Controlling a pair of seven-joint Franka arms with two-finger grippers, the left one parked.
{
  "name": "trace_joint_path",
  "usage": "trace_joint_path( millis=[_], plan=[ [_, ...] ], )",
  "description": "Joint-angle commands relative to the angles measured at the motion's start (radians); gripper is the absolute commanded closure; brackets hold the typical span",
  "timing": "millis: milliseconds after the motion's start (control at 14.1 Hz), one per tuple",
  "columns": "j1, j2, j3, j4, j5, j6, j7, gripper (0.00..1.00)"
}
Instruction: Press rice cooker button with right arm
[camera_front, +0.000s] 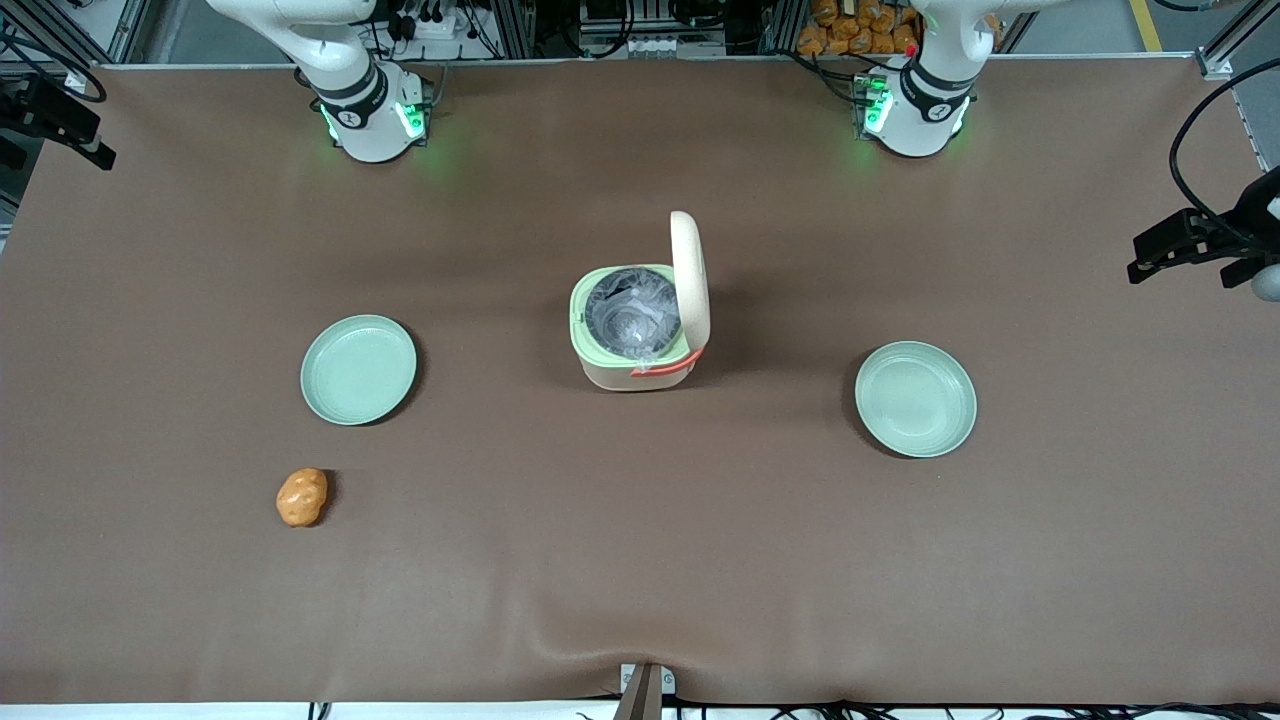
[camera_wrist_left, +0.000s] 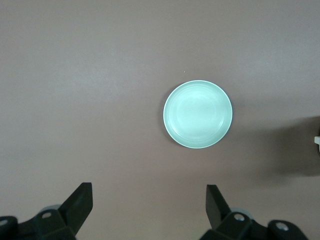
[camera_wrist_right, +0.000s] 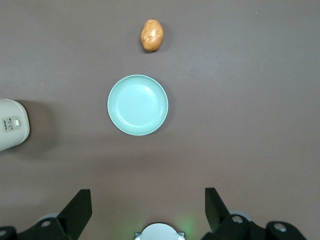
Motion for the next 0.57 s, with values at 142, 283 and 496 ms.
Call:
trace_joint_path(
  millis=[142,283,496],
  plan=[
    [0.018,-0.001,0.006,0.026,-0.014,-0.006,-0.009,0.0],
    [0.02,0.005,0.006,0.026,-0.012,-0.006,-0.009,0.0],
    [0.02,0.007,0.006,0.026,-0.012,-0.006,-0.011,0.0]
  ],
)
